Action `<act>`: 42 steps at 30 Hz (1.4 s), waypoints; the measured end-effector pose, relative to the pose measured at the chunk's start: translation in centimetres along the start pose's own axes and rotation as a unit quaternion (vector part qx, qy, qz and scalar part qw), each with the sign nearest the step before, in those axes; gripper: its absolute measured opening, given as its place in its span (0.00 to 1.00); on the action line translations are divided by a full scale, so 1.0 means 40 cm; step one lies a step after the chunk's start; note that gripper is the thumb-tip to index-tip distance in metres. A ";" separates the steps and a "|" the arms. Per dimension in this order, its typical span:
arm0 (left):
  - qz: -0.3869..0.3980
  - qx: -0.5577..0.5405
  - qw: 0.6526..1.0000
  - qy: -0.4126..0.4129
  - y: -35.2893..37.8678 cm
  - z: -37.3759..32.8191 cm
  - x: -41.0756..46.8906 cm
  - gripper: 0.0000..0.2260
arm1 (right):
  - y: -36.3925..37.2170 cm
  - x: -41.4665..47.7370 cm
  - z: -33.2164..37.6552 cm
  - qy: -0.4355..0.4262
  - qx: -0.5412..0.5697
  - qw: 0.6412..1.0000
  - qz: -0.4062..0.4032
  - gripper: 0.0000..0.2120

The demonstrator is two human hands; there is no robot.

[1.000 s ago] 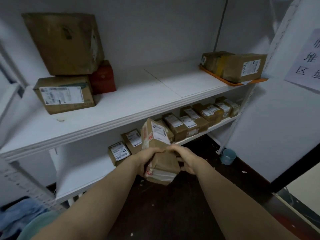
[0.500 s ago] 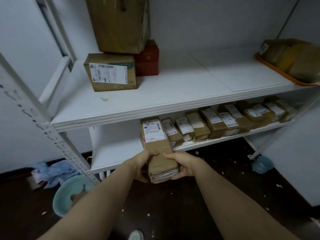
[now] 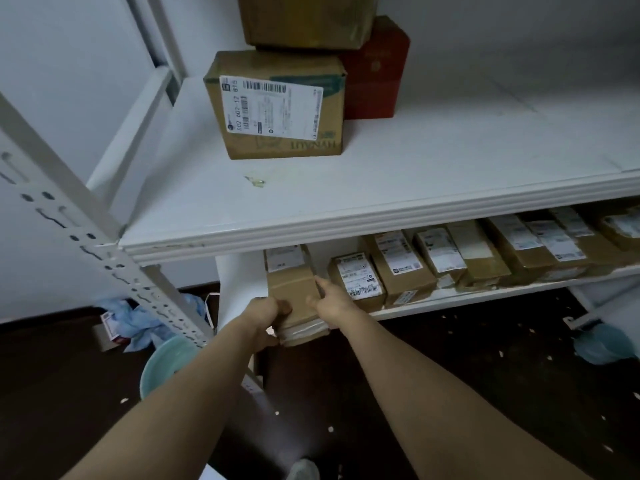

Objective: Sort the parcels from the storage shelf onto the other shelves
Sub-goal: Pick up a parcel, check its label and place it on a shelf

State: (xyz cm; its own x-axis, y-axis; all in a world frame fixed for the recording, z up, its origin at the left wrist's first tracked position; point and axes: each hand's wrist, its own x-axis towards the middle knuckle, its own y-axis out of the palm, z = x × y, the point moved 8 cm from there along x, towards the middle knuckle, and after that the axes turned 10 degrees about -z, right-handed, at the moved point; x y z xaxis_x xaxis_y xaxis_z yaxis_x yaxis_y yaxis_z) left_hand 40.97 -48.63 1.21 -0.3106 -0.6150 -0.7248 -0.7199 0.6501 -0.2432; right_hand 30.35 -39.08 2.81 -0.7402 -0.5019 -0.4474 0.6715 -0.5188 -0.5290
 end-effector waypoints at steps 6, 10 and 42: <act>0.022 -0.023 0.999 0.034 0.055 -0.010 0.133 0.10 | 0.028 0.093 -0.005 -0.074 -0.156 0.984 -0.033 0.24; 0.017 0.021 0.995 0.092 0.076 -0.028 0.169 0.14 | 0.041 0.110 -0.018 -0.129 -0.291 0.947 -0.048 0.17; 0.031 0.155 0.960 0.233 0.188 -0.235 -0.494 0.10 | -0.395 -0.321 0.177 -0.207 -0.377 0.897 -0.106 0.13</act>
State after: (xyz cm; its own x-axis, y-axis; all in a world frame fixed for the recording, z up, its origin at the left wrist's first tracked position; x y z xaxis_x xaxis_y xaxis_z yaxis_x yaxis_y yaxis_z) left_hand 35.86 -35.79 19.77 -0.6423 -0.6572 -0.3945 -0.4946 0.7485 -0.4417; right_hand 29.47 -29.34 22.03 -0.6682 -0.7418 -0.0567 0.1896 -0.0961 -0.9771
